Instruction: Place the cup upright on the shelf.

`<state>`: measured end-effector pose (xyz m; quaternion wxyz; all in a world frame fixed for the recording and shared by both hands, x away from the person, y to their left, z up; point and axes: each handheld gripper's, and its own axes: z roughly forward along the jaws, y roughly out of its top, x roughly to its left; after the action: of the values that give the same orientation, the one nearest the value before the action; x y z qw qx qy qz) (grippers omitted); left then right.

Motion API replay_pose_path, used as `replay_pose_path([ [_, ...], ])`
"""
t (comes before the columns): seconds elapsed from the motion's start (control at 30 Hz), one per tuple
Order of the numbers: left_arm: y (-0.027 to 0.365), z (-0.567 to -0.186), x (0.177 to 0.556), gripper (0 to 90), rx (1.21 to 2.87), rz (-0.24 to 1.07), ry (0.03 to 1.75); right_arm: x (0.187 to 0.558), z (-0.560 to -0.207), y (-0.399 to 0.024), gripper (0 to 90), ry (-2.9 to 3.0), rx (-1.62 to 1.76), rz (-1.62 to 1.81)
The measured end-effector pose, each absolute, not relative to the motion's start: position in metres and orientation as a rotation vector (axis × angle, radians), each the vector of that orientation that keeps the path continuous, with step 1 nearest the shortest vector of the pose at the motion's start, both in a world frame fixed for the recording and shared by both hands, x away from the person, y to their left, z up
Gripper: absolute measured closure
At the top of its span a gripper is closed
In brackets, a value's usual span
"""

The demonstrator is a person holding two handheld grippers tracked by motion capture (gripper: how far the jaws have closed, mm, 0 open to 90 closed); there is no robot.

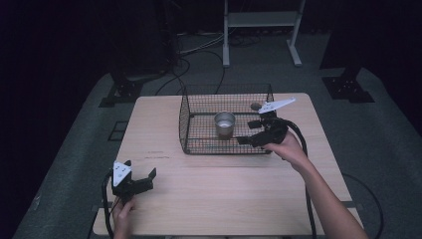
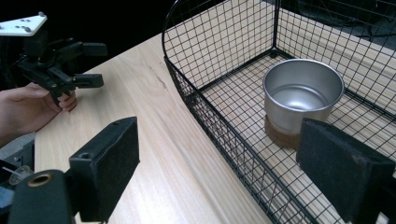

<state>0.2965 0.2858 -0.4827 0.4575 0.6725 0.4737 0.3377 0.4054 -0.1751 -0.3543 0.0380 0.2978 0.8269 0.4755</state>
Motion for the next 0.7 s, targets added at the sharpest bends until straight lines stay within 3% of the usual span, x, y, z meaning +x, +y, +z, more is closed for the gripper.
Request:
replay_pose_path([
  [0.7, 0.285, -0.483, 0.297, 0.0, 1.662, 0.836, 1.166, 0.380, -0.367, -0.210, 12.7, 2.497, 0.957, 1.475],
])
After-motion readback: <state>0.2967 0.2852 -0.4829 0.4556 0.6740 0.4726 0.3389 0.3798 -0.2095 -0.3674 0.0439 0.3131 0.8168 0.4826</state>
